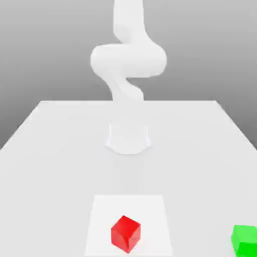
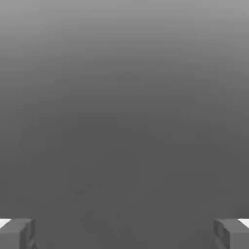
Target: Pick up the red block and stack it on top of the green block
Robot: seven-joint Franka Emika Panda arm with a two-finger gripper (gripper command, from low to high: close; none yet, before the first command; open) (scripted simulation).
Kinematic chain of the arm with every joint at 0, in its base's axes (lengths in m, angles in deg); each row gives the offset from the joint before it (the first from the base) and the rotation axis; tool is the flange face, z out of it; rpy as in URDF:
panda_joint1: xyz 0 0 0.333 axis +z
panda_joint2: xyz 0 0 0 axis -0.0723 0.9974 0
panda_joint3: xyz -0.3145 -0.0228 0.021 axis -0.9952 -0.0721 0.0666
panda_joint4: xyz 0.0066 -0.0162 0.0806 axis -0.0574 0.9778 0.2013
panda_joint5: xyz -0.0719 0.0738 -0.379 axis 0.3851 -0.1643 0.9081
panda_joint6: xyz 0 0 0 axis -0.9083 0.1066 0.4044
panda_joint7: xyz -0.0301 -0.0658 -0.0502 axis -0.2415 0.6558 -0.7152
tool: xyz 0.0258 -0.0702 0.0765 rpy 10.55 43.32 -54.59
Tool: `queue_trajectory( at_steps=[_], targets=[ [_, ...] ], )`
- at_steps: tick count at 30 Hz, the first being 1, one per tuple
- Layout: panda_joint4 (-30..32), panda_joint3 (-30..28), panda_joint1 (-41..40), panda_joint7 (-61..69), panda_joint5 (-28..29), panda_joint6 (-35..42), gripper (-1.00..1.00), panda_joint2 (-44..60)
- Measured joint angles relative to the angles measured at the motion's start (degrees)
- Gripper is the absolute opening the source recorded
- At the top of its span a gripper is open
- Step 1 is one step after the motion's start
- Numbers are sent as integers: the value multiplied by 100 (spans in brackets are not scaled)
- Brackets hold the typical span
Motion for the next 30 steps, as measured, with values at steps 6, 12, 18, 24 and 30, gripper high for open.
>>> queue_trajectory(
  at_steps=[6,12,18,24,30],
  targets=[
    [297,358,-394,-943,267,-516,0,1287],
    [584,603,-691,-1845,507,-1015,0,2542],
    [875,657,-805,-2654,615,-1526,0,3780],
    [1153,669,-795,-3162,346,-2076,0,4971],
    [1031,390,-575,-3455,616,-2983,-100,6120]
  ],
)
